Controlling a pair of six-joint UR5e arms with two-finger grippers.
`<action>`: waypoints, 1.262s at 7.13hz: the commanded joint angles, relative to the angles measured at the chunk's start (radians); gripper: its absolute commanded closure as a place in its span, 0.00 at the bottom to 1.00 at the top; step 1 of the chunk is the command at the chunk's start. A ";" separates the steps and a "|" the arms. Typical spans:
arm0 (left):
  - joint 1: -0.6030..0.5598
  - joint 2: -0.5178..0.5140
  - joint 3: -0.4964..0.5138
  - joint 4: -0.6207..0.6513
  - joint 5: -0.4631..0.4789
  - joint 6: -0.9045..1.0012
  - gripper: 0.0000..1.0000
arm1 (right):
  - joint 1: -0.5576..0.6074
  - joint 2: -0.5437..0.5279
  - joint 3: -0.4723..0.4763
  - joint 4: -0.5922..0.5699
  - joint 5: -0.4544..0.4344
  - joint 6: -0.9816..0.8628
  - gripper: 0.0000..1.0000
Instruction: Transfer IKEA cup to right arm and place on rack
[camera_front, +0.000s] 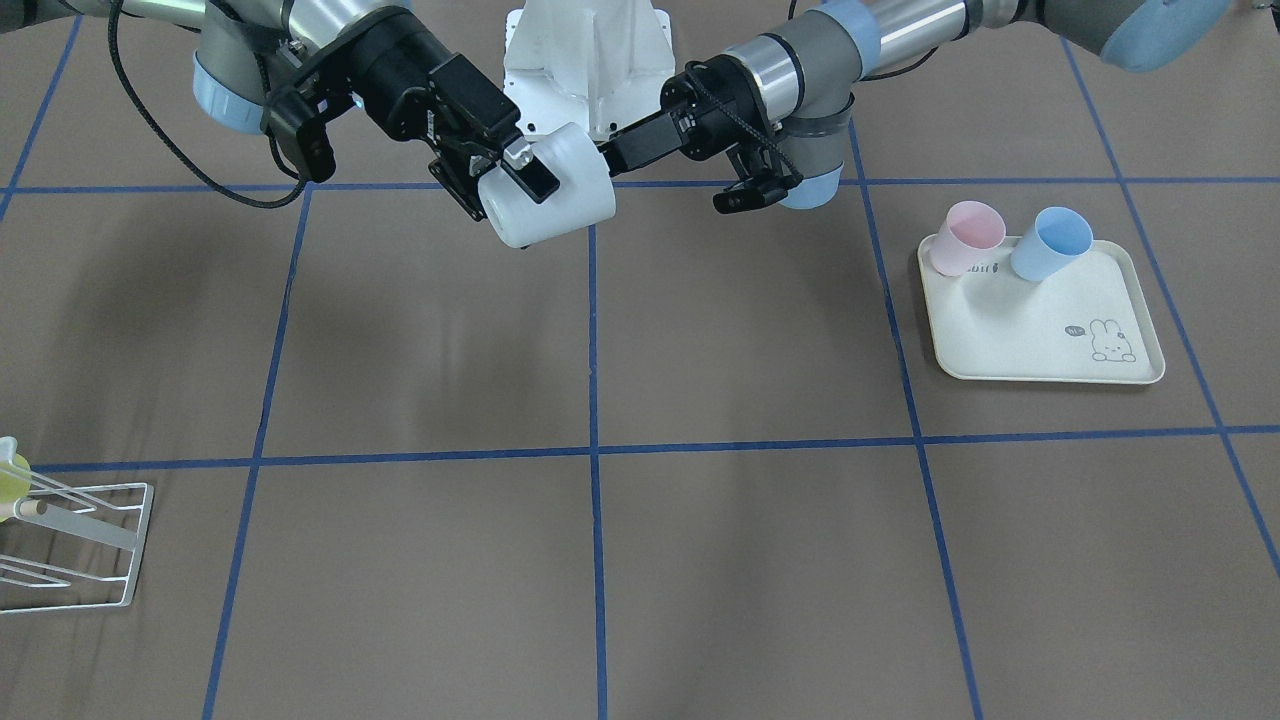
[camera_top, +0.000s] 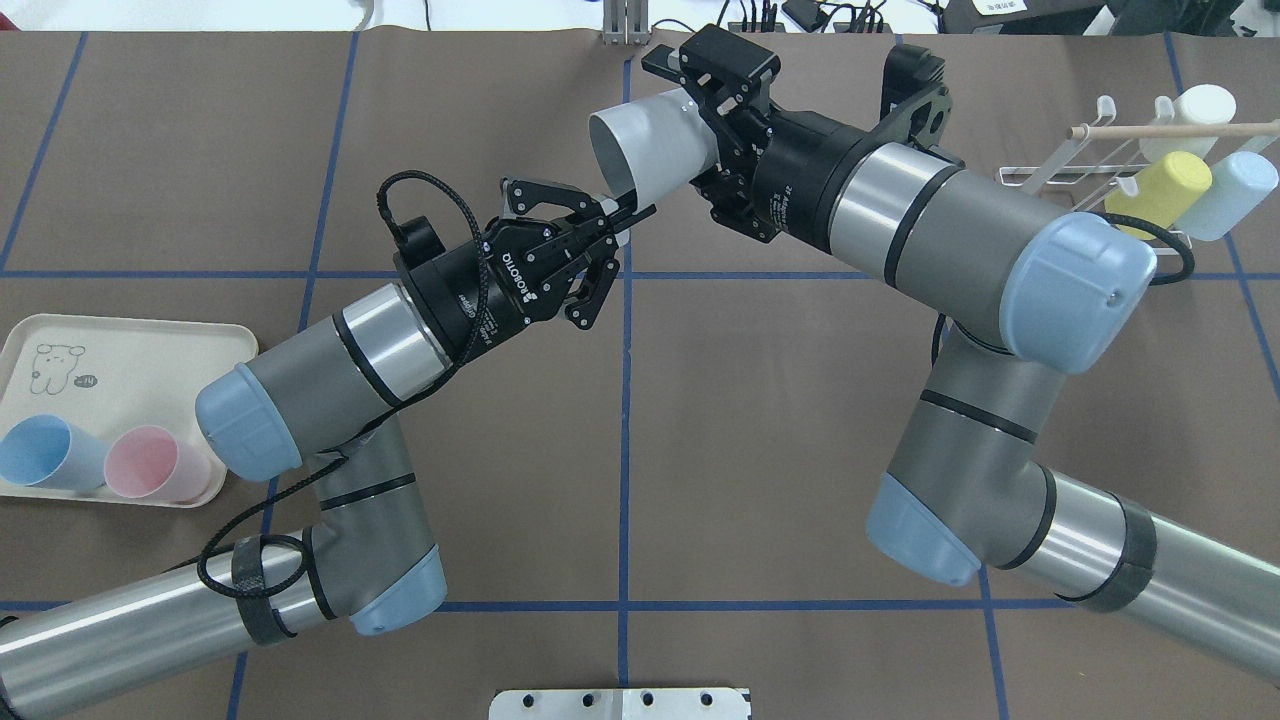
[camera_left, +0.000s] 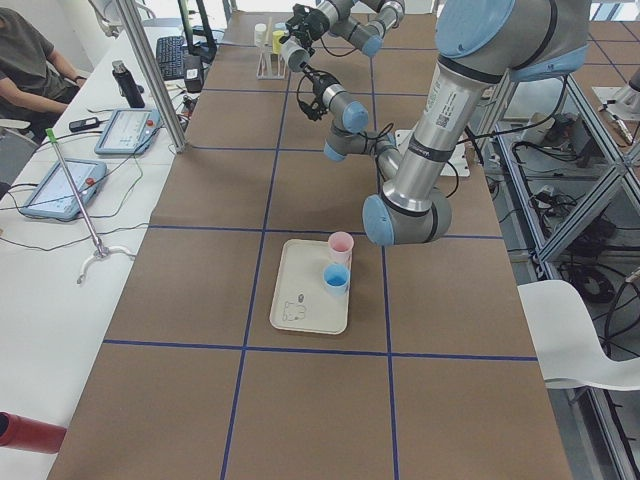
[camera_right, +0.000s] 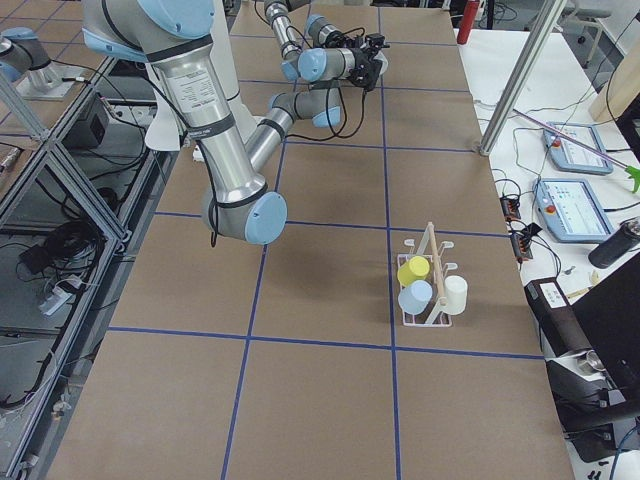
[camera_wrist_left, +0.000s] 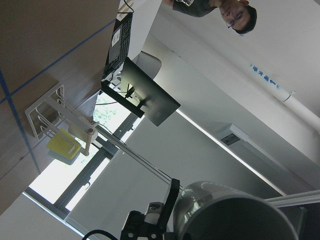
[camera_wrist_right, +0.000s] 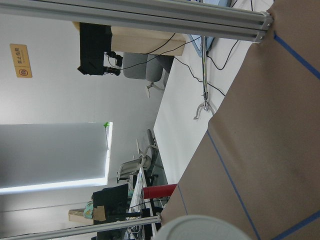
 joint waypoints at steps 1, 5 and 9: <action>0.004 -0.005 -0.001 -0.002 -0.001 -0.002 1.00 | 0.000 0.002 -0.001 0.000 -0.001 0.005 0.88; 0.001 0.006 -0.008 0.000 -0.006 0.002 0.00 | 0.017 0.000 0.002 0.002 0.002 0.008 1.00; -0.011 0.006 -0.020 -0.002 -0.012 0.069 0.00 | 0.156 -0.020 -0.017 -0.005 0.001 0.000 1.00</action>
